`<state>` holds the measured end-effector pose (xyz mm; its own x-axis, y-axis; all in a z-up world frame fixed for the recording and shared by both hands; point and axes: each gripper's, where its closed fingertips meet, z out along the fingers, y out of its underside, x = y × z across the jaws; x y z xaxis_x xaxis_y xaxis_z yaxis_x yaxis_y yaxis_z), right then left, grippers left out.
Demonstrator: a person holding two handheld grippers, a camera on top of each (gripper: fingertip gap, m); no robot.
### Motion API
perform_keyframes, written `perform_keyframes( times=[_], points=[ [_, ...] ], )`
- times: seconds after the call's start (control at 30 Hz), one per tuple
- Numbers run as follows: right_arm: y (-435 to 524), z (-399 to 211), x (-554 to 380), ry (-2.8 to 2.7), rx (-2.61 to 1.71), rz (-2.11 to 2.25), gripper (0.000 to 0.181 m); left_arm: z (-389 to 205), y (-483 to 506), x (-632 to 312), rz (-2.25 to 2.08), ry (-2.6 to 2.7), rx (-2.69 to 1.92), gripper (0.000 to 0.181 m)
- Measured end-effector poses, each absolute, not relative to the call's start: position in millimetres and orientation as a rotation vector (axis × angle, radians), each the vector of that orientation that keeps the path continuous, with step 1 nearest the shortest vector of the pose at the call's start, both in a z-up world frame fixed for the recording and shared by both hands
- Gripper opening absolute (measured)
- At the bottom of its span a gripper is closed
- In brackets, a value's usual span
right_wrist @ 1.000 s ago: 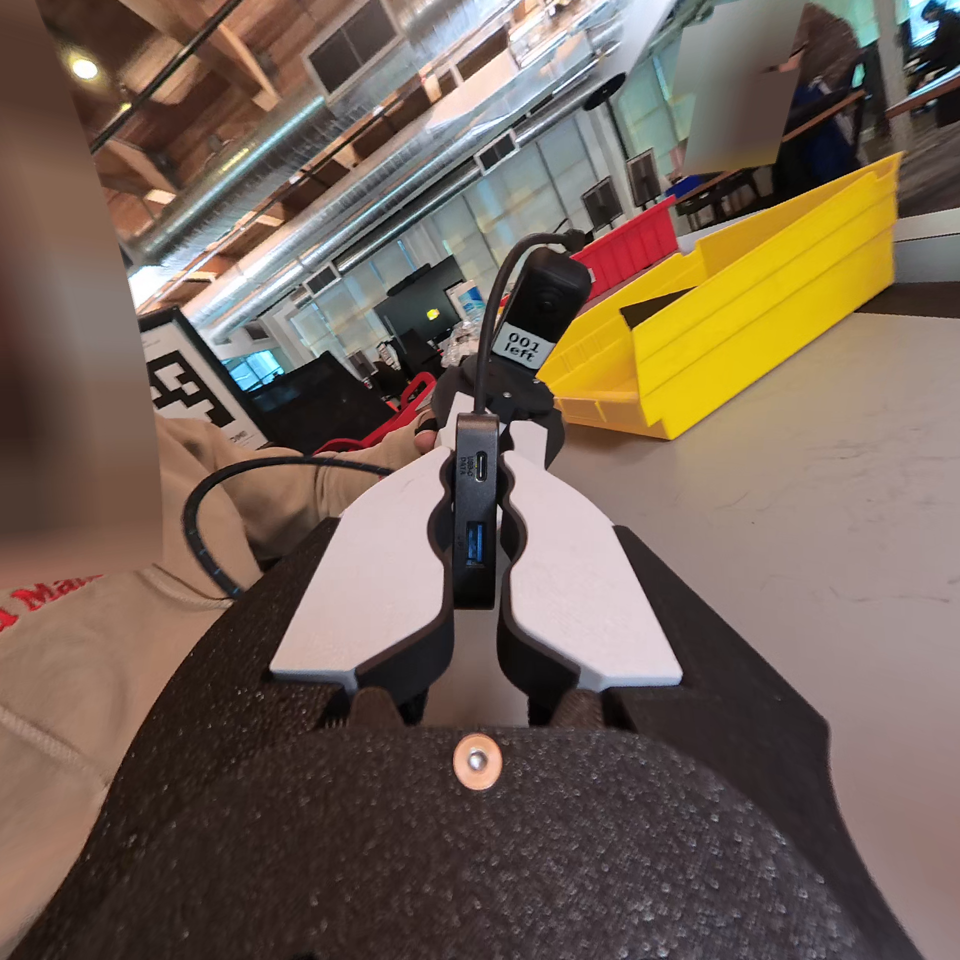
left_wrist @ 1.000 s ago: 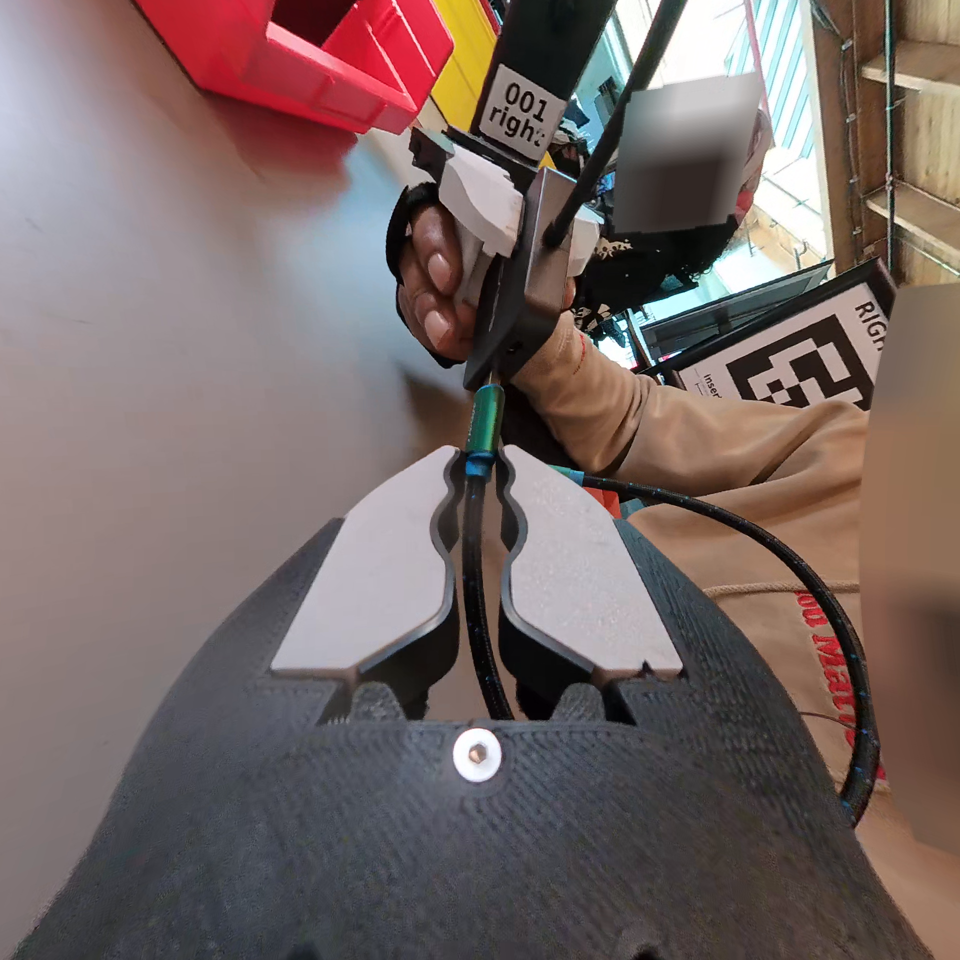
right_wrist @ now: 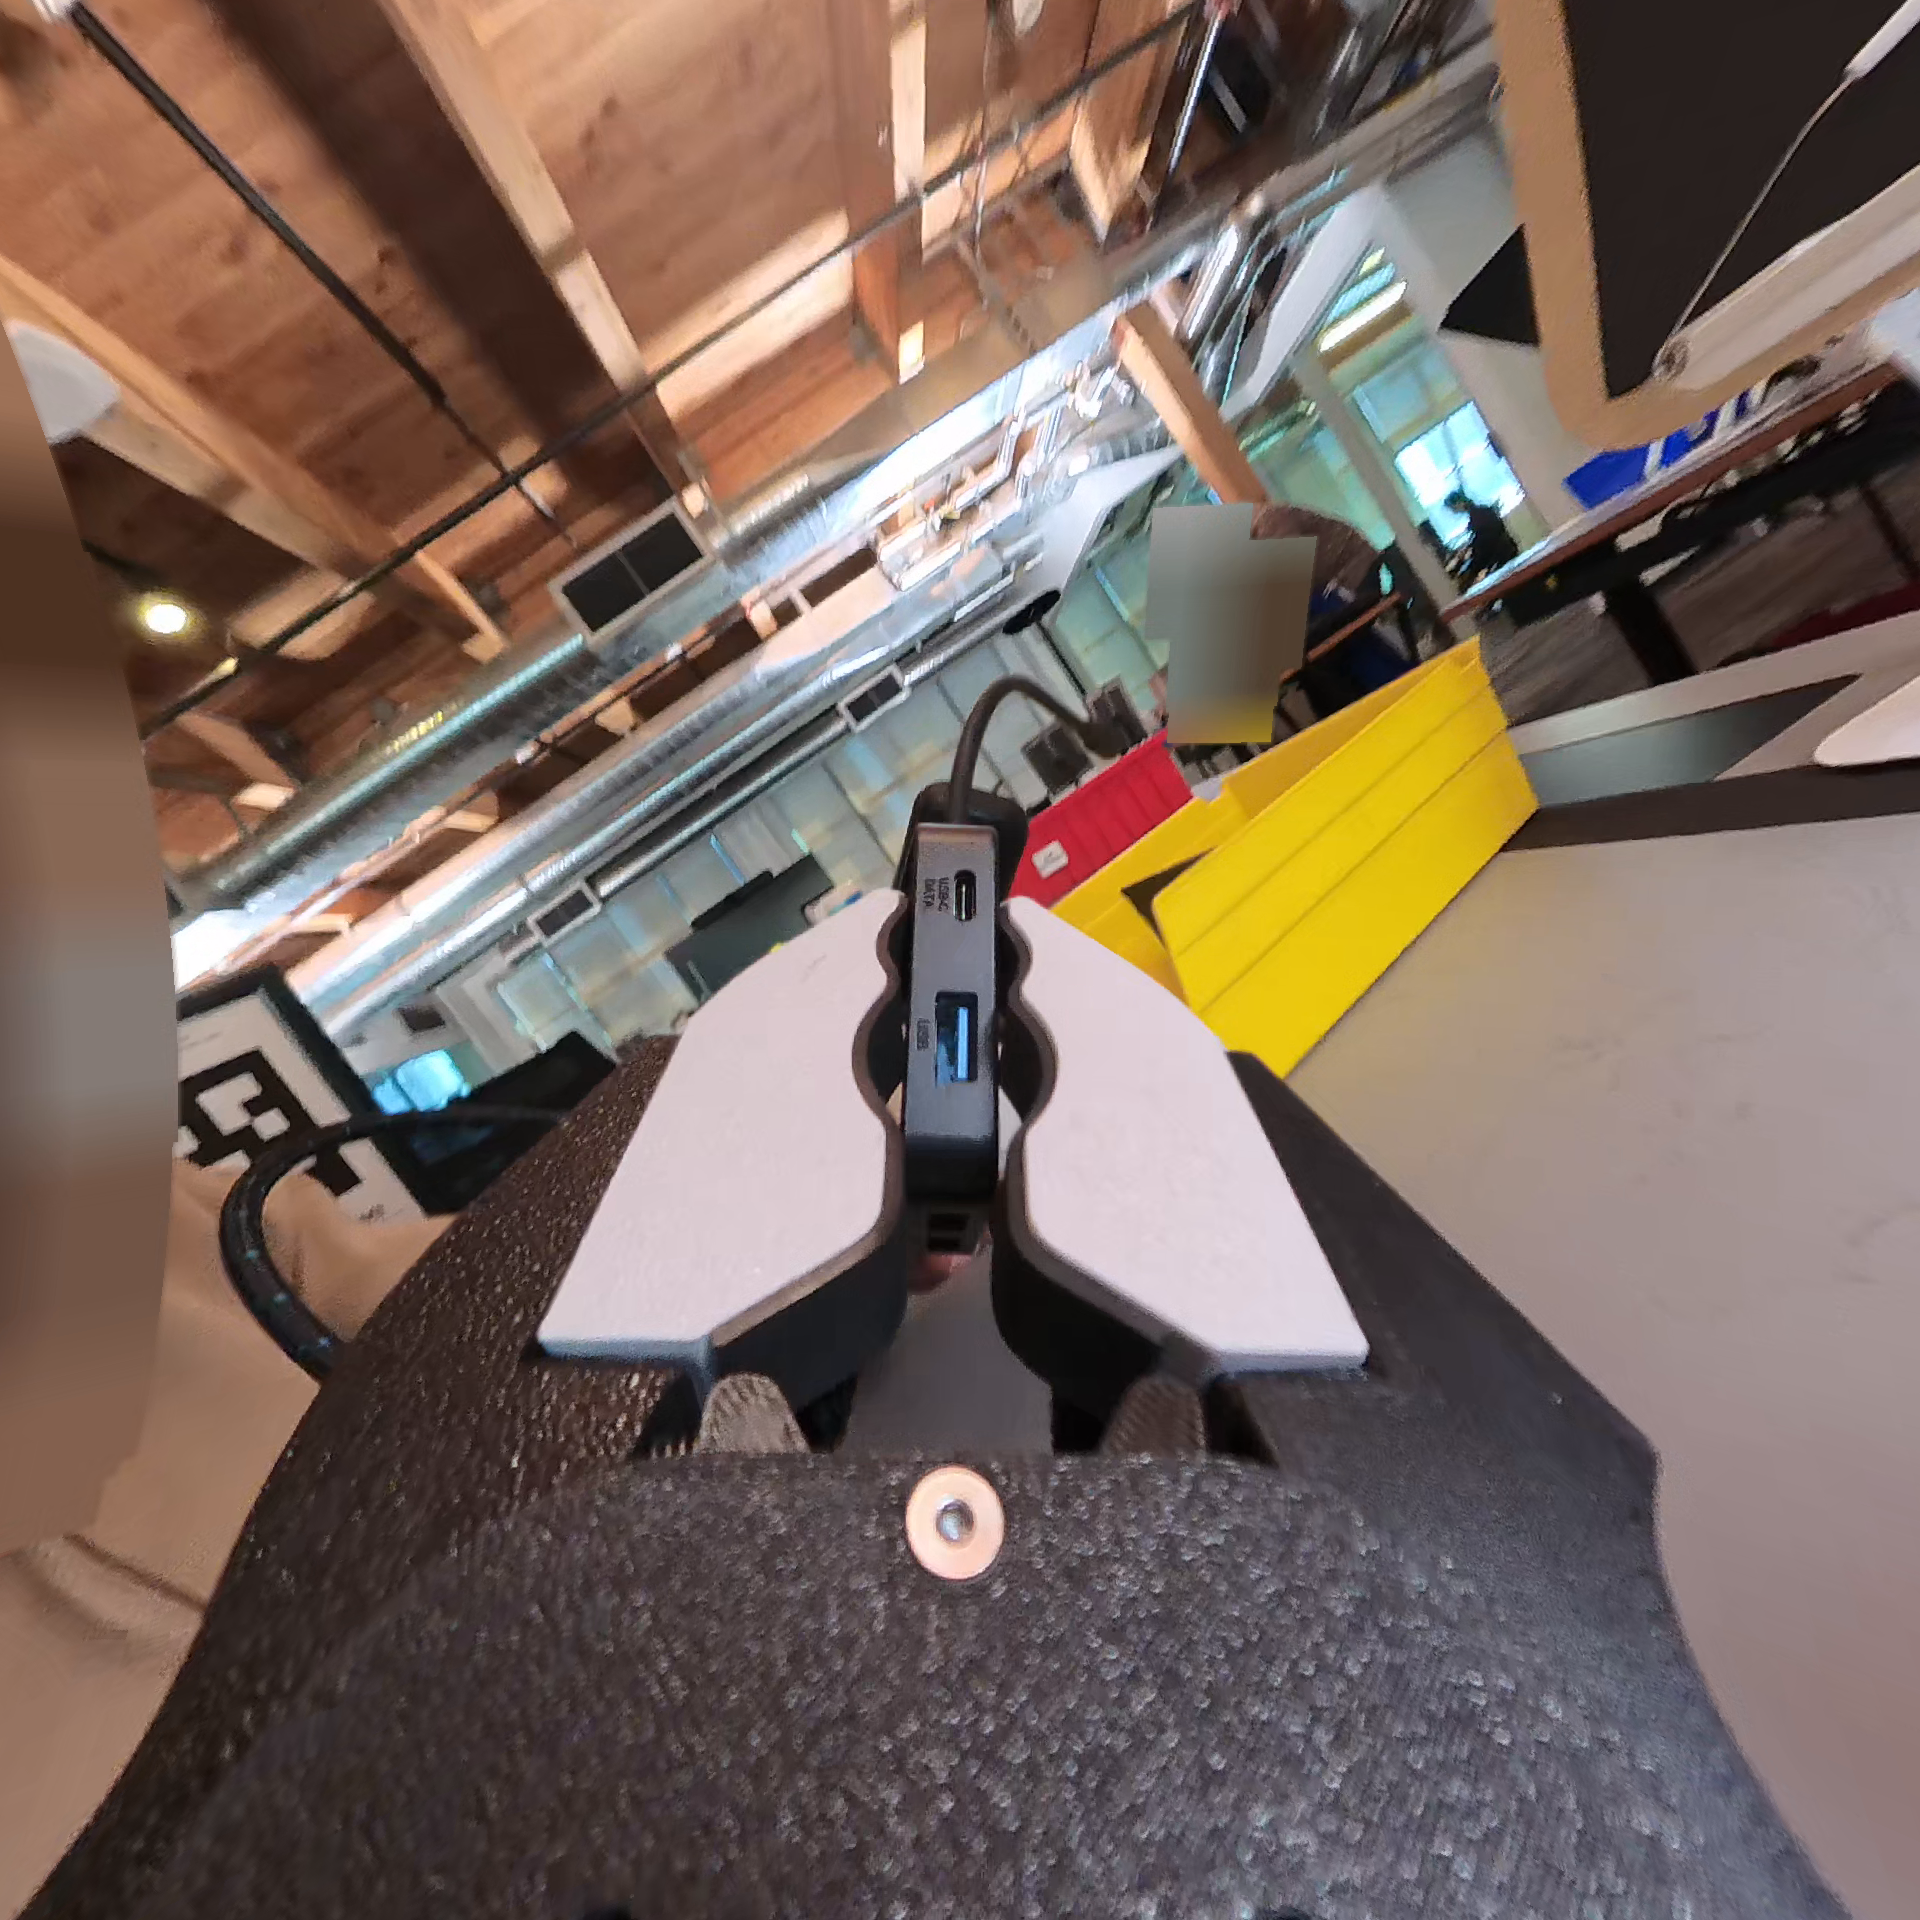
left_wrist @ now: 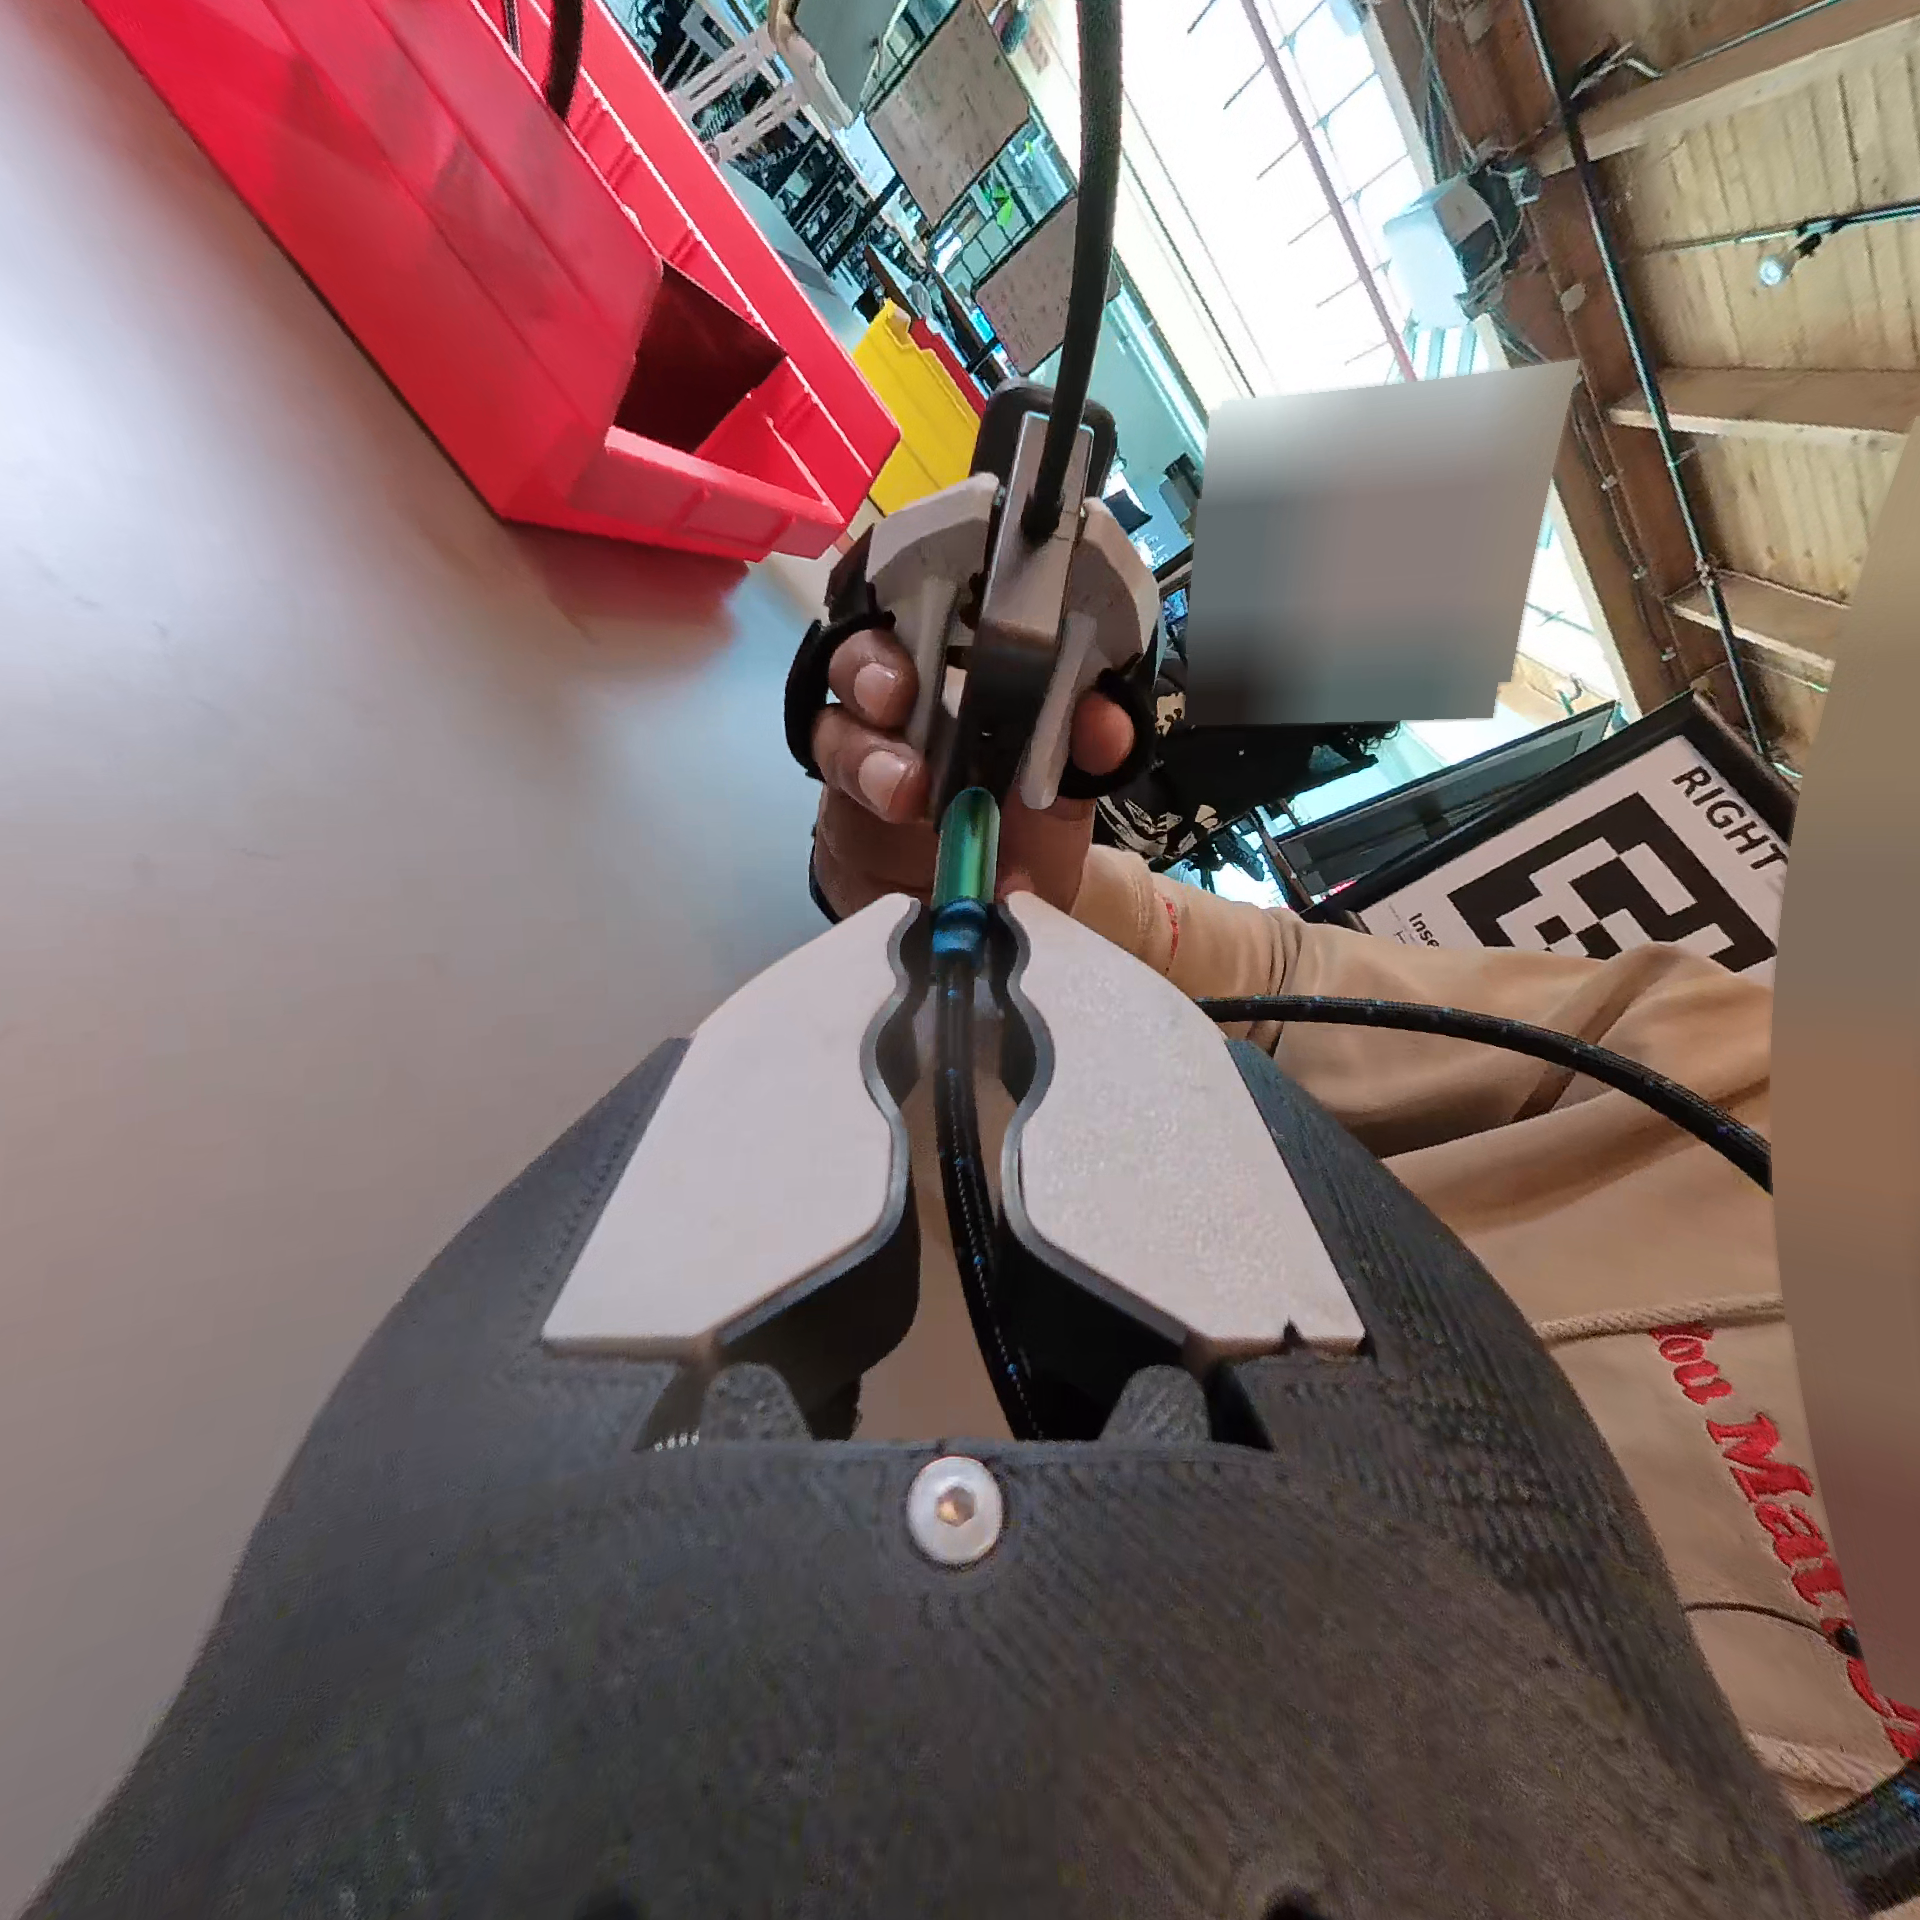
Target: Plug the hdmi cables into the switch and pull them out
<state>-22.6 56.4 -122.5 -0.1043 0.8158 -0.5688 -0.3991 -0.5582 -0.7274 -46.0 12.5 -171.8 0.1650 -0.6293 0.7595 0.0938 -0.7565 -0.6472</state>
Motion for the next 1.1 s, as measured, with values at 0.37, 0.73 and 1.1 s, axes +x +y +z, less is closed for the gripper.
perform_keyframes(
  times=[0.37,0.73,1.1],
  points=[
    [38.6,-120.2,-28.3,-0.838,-1.381,1.716,0.020,-158.2,11.5,-53.1,-1.661,0.553,-1.796,0.012],
    [14.0,-151.0,-26.4,-1.230,-1.450,1.552,0.014,-173.7,-2.8,-55.1,-1.575,0.764,-1.893,0.012],
    [14.0,-159.5,-27.3,-1.210,-1.470,1.595,0.014,-175.6,-2.5,-55.8,-1.597,0.740,-1.887,0.012]
  ],
)
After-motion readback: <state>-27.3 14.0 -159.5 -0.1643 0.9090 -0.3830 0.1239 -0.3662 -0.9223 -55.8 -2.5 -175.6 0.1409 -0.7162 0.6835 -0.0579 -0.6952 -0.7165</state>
